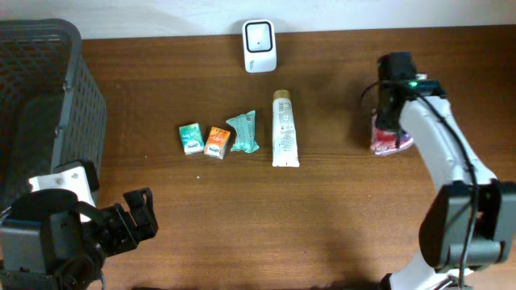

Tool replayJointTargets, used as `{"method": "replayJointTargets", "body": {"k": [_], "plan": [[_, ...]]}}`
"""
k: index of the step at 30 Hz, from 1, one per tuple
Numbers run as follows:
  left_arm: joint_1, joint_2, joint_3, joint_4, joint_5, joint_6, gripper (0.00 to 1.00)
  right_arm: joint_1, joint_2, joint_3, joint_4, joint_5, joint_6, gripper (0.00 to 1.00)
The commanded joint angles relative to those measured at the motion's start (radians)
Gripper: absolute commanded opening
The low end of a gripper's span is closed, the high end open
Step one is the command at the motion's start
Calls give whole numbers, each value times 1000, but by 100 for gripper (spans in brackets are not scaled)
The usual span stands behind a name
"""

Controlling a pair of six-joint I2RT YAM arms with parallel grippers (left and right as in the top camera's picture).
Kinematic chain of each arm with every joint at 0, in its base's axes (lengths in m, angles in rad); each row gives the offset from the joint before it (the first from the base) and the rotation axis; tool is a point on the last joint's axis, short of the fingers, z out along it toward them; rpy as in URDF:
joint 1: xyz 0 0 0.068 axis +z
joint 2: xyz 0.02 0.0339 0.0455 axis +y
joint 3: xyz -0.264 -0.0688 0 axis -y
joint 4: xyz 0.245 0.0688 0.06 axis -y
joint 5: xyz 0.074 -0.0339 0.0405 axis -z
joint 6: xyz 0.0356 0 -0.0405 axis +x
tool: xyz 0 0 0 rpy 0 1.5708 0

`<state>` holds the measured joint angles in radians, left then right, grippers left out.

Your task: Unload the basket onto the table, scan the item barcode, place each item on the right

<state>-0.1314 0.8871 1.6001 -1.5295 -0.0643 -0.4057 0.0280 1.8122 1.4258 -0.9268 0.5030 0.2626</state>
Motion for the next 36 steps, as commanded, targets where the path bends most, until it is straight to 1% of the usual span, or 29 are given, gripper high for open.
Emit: {"method": "replayJointTargets", "body": {"k": [1, 3, 4, 5, 6, 7, 8, 9, 13, 15, 18, 20, 22, 23, 24, 26, 29, 30, 31, 33, 34, 35, 36], "plan": [[2, -1, 0, -2, -11, -5, 99, 87, 43, -19, 24, 56, 31, 16], [2, -1, 0, -2, -11, -5, 99, 126, 82, -23, 26, 71, 30, 21], [2, -1, 0, -2, -11, -5, 99, 143, 103, -23, 24, 65, 30, 30], [2, -1, 0, -2, -11, -5, 99, 162, 115, -23, 18, 46, 30, 42], [2, -1, 0, -2, -11, -5, 99, 185, 120, -23, 13, 8, 25, 48], [2, -1, 0, -2, -11, -5, 99, 225, 119, -20, 15, -46, 23, 61], [2, -1, 0, -2, -11, -5, 99, 257, 119, -11, 15, -80, 23, 70], [2, -1, 0, -2, -11, -5, 99, 285, 119, 0, 15, -110, 23, 75], [2, -1, 0, -2, -11, -5, 99, 394, 119, 69, 18, -276, 23, 87], [2, -1, 0, -2, -11, -5, 99, 428, 119, 119, 10, -293, 23, 91], [2, -1, 0, -2, -11, -5, 99, 427, 119, 199, -21, -293, 23, 99], [2, -1, -1, -2, -11, -5, 99, 406, 119, 210, -20, -289, 23, 99], [2, -1, 0, -2, -11, -5, 99, 348, 119, 210, -35, -313, 24, 99], [2, -1, 0, -2, -11, -5, 99, 315, 119, 210, -40, -345, 23, 99], [2, -1, 0, -2, -11, -5, 99, 253, 119, 209, -47, -439, 1, 99], [2, -1, 0, -2, -11, -5, 99, 165, 119, 209, -52, -589, -87, 99], [2, -1, 0, -2, -11, -5, 99, 29, 121, 207, -69, -632, -130, 99], [2, -1, 0, -2, -11, -5, 99, -24, 126, 204, -71, -712, -184, 99], [2, -1, 0, -2, -11, -5, 99, -97, 136, 196, -72, -853, -231, 99], [2, -1, 0, -2, -11, -5, 99, -145, 154, 193, -83, -1023, -304, 99], [2, -1, 0, -2, -11, -5, 99, -161, 171, 193, -122, -1176, -372, 100], [2, -1, 0, -2, -11, -5, 99, -153, 173, 193, -125, -1176, -372, 94], [2, -1, 0, -2, -11, -5, 99, -140, 173, 193, -124, -1173, -372, 81]]}}
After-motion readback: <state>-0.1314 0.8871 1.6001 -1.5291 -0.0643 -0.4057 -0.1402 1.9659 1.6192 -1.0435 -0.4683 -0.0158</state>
